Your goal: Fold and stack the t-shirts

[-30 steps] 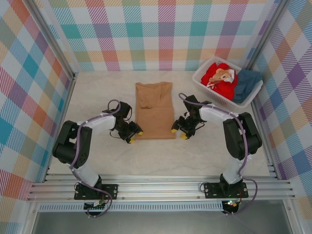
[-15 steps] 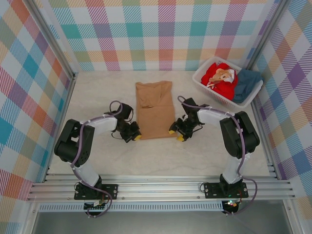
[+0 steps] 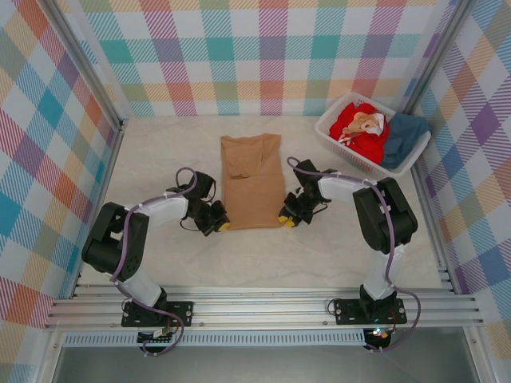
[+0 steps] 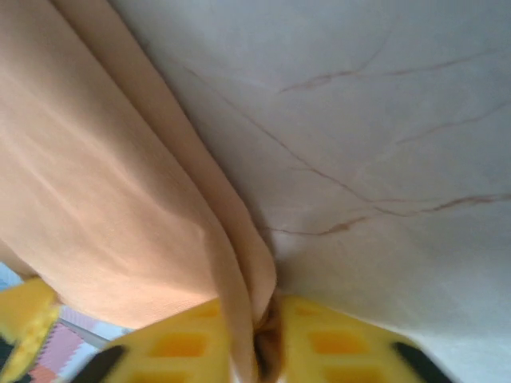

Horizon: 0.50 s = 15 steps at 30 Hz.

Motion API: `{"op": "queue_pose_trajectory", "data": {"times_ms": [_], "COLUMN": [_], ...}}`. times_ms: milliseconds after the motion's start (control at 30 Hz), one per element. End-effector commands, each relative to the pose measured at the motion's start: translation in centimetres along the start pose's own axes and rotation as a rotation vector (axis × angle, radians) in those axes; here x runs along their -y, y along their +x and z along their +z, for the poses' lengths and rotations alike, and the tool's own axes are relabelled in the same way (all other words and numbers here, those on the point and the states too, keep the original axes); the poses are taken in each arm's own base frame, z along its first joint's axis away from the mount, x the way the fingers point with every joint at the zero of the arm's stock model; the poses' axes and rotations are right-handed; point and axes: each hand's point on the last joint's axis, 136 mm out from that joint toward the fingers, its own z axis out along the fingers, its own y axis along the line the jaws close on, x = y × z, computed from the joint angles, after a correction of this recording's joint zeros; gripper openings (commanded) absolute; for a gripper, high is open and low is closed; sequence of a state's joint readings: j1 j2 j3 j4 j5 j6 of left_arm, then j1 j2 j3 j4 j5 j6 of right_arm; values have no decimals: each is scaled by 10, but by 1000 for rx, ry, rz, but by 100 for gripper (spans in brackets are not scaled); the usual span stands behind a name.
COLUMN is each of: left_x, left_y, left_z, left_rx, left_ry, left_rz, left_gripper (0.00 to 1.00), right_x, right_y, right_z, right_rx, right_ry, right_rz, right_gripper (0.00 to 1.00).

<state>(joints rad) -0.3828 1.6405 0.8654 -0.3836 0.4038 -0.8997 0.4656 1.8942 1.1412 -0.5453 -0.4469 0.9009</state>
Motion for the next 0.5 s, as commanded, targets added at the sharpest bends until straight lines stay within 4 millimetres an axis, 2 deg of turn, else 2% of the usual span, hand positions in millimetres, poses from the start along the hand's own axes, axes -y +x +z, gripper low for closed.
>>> {"op": "queue_pose_trajectory", "data": {"times_ms": [0, 67, 200, 300, 467], "left_x": [-1, 0, -3, -13, -36], "left_y": [9, 11, 29, 56, 108], "left_z": [-2, -4, -17, -29, -49], "left_rx": [-14, -16, -42, -86, -175], "left_ry": [9, 19, 8, -15, -18], "left_rz": [-5, 4, 35, 79, 159], "left_gripper": [0, 0, 0, 0, 0], "right_x": [-15, -13, -5, 6, 33], "right_y": [2, 8, 29, 56, 117], "right_z": [-6, -10, -23, -31, -42], "right_rx": [21, 30, 29, -14, -110], "right_ry": [-29, -22, 7, 59, 121], "right_rz": [-38, -45, -76, -139, -226], "right_gripper": [5, 0, 0, 0, 0]}}
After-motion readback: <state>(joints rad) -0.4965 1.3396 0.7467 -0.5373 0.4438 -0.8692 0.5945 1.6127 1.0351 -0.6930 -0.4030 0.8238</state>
